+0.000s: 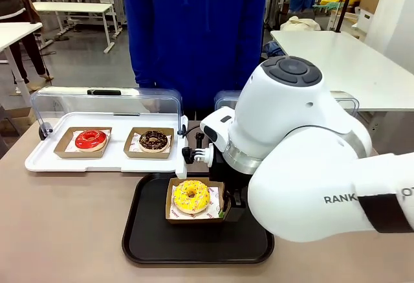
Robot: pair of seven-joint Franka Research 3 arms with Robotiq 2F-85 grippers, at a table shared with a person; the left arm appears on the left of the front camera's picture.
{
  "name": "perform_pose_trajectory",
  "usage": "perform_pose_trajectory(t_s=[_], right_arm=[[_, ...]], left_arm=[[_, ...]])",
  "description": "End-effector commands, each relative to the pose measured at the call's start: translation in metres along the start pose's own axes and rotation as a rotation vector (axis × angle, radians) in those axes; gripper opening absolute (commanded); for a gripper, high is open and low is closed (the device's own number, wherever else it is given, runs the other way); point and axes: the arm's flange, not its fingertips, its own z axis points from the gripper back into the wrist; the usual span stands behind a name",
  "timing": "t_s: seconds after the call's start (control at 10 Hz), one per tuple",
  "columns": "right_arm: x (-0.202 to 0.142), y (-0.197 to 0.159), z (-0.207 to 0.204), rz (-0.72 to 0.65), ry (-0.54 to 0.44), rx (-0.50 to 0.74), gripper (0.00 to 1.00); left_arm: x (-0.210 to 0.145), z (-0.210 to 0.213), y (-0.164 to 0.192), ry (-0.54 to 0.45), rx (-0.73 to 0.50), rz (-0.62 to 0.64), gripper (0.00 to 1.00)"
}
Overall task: Move the third donut from the left to the tray.
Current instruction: Pick up the Paper togo box containing the Donut indicated by the person and place it on the Handle tray.
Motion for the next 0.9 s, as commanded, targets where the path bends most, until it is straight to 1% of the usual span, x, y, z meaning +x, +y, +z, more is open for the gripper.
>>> perform_pose_trajectory(t_s=[0.0, 0.8], right_arm=[[-0.0002, -0.0009, -0.0059, 0.0, 0.003, 0.001, 1.0], [-0.0002, -0.0009, -0.0059, 0.0, 0.003, 0.001, 1.0]], left_arm=[[0.0022, 0.0002, -0.0023, 0.001, -0.009, 0.004, 1.0], [0.0022, 0.0002, -0.0023, 0.001, -0.009, 0.004, 1.0]])
